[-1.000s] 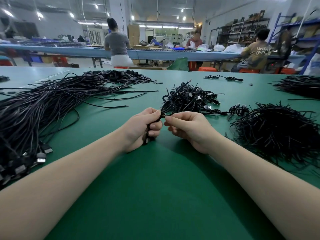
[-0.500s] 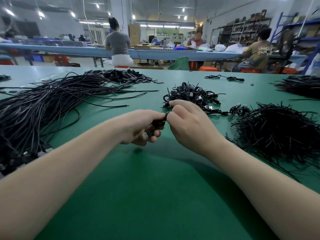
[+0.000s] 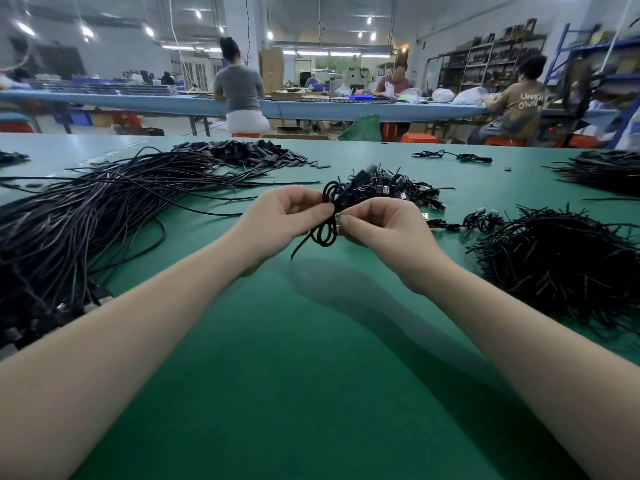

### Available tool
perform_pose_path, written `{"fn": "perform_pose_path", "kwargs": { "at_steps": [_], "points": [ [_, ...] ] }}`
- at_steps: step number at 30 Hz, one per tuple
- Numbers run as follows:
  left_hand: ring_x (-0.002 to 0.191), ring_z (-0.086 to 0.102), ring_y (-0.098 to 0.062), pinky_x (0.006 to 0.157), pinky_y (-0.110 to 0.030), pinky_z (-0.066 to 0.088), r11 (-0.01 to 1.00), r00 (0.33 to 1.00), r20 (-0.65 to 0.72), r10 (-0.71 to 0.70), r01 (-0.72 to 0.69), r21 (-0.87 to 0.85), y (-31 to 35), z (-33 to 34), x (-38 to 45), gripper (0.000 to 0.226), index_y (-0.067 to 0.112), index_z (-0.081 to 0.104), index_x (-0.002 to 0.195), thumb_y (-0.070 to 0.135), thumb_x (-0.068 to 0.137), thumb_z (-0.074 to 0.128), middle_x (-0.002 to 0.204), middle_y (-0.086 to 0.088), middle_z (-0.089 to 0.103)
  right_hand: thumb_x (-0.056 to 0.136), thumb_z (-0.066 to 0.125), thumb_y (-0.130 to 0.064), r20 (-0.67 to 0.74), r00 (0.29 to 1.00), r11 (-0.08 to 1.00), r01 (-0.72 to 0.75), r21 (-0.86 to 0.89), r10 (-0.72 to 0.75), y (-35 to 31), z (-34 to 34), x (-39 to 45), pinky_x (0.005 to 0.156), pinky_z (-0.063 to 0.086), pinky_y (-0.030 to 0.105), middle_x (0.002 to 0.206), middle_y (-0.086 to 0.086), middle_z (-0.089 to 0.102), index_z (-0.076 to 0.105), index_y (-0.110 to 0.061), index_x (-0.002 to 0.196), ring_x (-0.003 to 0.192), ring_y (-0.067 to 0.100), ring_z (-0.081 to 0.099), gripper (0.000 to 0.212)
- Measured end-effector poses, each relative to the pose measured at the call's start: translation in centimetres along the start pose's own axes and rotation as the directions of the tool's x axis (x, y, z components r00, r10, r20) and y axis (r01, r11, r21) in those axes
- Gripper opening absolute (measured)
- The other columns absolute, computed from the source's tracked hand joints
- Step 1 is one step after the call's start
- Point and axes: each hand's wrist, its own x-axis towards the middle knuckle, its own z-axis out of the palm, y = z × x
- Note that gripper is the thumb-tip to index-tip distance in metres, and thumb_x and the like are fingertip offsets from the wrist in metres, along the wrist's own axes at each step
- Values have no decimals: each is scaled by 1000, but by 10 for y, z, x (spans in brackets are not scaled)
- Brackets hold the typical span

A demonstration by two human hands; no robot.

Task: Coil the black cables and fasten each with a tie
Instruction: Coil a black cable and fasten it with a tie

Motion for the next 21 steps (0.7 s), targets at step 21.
{"fn": "perform_pose_path", "kwargs": {
  "at_steps": [21],
  "points": [
    [72, 63, 4, 66, -9, 47, 995, 996, -90, 16, -7, 99, -13, 11, -5, 6, 23, 70, 93, 23, 86, 70, 82, 12, 72, 85, 67, -10, -88, 988, 976, 104, -191, -123, 15, 1, -1, 74, 57, 40, 75, 2, 71, 66, -19, 75, 76, 24, 68, 14]
  ]
}}
